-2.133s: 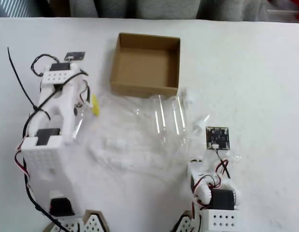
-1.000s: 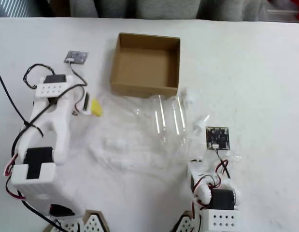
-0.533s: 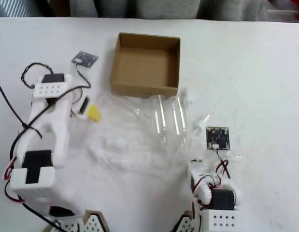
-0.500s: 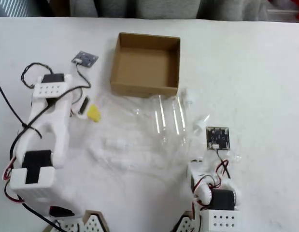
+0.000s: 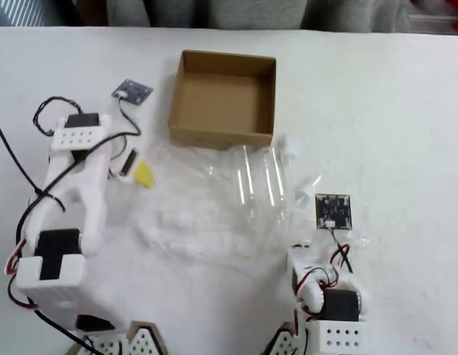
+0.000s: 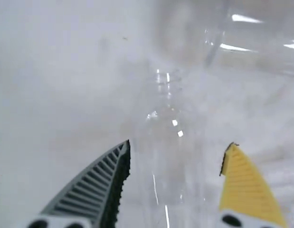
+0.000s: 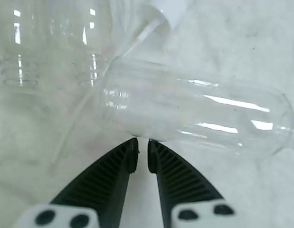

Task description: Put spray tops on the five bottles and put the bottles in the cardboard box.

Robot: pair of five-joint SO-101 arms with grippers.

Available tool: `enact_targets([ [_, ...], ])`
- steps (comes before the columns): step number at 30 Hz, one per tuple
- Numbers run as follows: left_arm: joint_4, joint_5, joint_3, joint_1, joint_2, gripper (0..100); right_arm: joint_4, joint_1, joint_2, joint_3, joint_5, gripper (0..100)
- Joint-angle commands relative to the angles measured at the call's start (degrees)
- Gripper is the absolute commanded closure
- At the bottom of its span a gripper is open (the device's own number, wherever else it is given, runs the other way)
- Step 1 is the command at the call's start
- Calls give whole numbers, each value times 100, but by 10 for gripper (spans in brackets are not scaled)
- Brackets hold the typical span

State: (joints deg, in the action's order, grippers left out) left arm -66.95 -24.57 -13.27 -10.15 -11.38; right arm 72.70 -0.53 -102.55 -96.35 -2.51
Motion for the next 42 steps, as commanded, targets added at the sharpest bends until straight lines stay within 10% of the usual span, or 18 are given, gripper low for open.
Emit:
enact_targets([
  [1,316,-70,114,66,-189,686,-13,48,-57,-44,-70,978],
  [42,888,554,-105,189,-435,748,-13,48,-57,-44,-70,978],
])
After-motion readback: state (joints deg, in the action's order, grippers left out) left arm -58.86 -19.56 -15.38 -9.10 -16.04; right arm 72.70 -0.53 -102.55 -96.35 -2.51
